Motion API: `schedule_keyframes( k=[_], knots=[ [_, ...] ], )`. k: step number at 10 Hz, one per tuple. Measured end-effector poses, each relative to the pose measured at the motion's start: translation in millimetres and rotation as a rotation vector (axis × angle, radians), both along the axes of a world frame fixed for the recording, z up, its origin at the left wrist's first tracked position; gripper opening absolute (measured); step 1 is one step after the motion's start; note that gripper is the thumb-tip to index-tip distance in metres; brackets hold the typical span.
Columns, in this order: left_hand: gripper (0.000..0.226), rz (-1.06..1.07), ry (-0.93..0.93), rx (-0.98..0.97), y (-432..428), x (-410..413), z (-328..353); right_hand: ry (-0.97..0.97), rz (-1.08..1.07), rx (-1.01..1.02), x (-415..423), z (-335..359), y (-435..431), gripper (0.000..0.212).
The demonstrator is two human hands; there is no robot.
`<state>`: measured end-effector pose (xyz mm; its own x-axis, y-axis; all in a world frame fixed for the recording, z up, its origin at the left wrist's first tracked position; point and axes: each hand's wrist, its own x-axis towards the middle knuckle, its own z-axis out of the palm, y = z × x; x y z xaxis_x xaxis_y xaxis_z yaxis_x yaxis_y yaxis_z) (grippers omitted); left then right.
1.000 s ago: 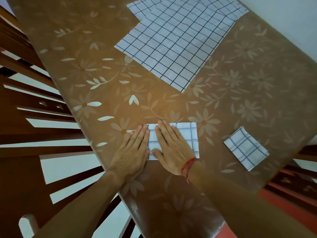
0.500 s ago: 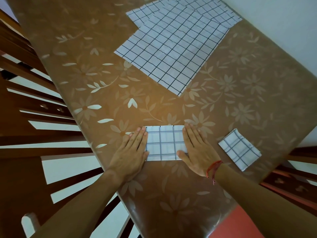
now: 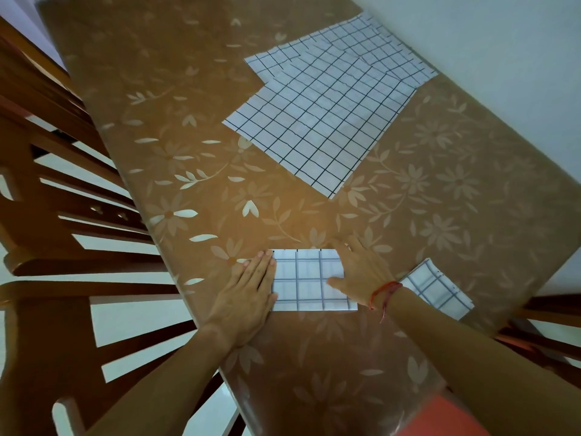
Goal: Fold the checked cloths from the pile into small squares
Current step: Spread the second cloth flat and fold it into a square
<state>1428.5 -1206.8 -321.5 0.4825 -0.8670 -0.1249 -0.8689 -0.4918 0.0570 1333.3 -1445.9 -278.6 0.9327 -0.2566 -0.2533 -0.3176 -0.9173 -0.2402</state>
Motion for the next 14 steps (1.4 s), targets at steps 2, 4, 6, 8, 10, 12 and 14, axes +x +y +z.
schedule_keyframes(
  k=[2,4,6,8,10,12,14],
  knots=[
    [0.060,0.005,0.005,-0.014,0,0,-2,0.071,-0.039,0.077,18,2,-7,0.056],
    [0.060,0.012,-0.003,-0.020,0,0,-2,0.144,-0.096,0.158,28,-1,-11,0.041],
    [0.060,0.029,-0.002,-0.035,-1,0,-1,0.131,-0.200,0.290,33,8,-9,0.035],
    [0.060,0.077,0.055,-0.127,-4,-6,8,0.075,-0.303,0.350,18,5,-12,0.037],
    [0.065,0.071,0.200,-0.208,-2,-22,14,-0.017,-0.590,0.525,-11,9,-4,0.016],
    [0.075,0.021,0.222,-0.262,-1,-52,15,-0.046,-1.150,1.165,-40,19,24,0.007],
    [0.060,0.021,0.174,-0.286,-1,-73,5,-0.010,-1.298,1.401,-64,19,52,0.005]
  ],
)
